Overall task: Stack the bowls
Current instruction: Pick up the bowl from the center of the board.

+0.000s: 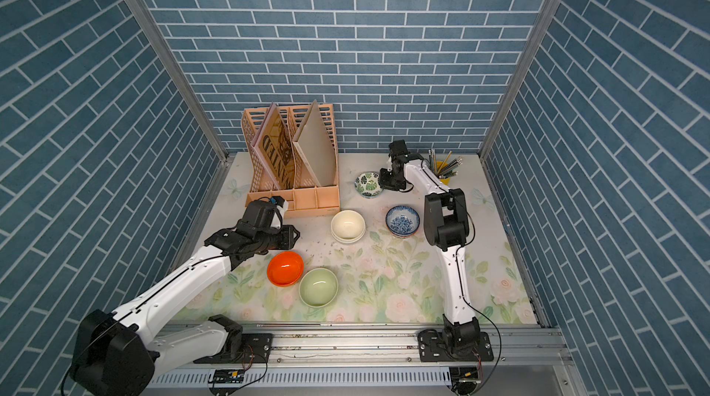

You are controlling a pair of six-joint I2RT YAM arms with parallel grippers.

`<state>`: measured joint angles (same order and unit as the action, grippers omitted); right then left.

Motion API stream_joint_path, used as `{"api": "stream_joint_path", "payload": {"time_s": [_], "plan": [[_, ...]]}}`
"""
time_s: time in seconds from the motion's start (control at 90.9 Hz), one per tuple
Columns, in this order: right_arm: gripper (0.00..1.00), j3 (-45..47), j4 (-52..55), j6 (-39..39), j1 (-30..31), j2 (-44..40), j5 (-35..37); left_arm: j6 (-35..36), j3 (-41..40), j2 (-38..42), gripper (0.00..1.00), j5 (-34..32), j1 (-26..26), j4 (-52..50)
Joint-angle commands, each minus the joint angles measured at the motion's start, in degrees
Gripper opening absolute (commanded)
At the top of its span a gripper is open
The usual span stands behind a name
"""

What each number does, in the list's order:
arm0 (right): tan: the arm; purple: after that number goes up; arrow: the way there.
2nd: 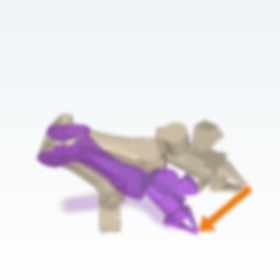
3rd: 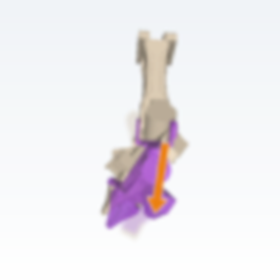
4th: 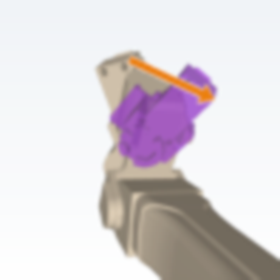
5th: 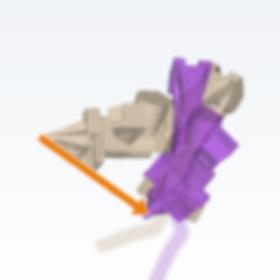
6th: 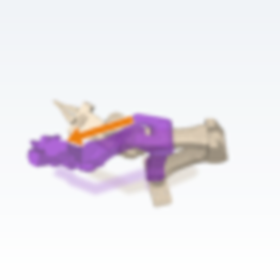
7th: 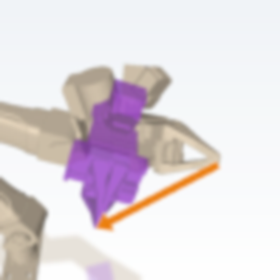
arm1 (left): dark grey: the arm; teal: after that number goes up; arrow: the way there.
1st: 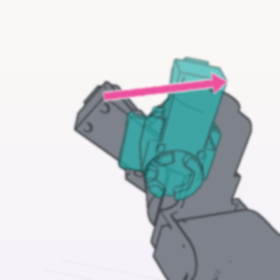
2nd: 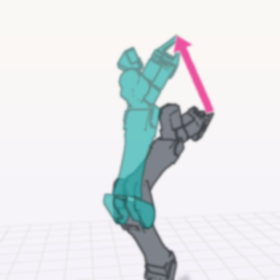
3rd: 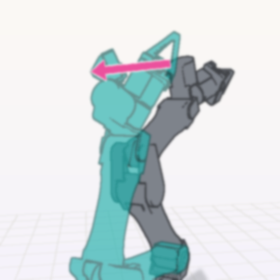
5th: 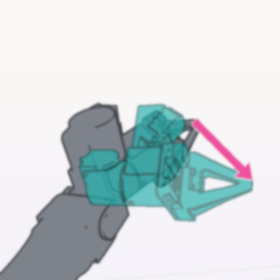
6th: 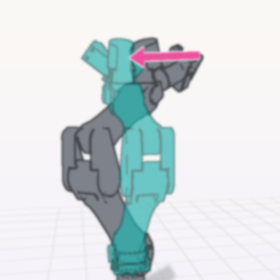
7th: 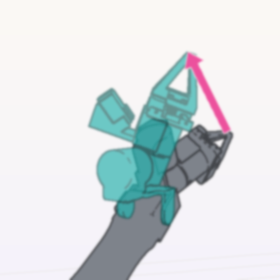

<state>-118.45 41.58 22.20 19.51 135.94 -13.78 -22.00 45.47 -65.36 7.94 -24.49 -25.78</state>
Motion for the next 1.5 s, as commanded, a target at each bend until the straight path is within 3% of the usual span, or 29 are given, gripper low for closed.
{"api": "stream_joint_path", "payload": {"time_s": [0.0, 0.429, 0.814, 1.177, 1.485], "plan": [[0.17, -1.8, 2.4, -0.7, 0.2, 1.0, -0.4, 0.8, -0.7, 0.1, 0.42, -0.6, 0.3, 0.2], [0.01, -2.2, 2.7, -0.7, 0.3, 0.2, -1.2, 0.6, -0.7, -0.3, 0.44, -1.5, 0.3, -0.1], [0.0, -0.5, 2.7, 0.7, 0.2, -6.5, -4.9, 0.4, -0.8, 0.3, 0.45, -2.2, 0.3, -0.2], [0.0, 10.6, 0.3, 2.0, -0.4, -20.7, -6.3, 0.3, -1.0, 1.2, 0.46, -2.6, 0.2, -0.2], [0.0, 32.2, -3.3, 3.2, -3.6, -38.9, -5.9, 0.2, -1.1, 1.8, 0.46, -2.6, 0.3, 0.0]]}}
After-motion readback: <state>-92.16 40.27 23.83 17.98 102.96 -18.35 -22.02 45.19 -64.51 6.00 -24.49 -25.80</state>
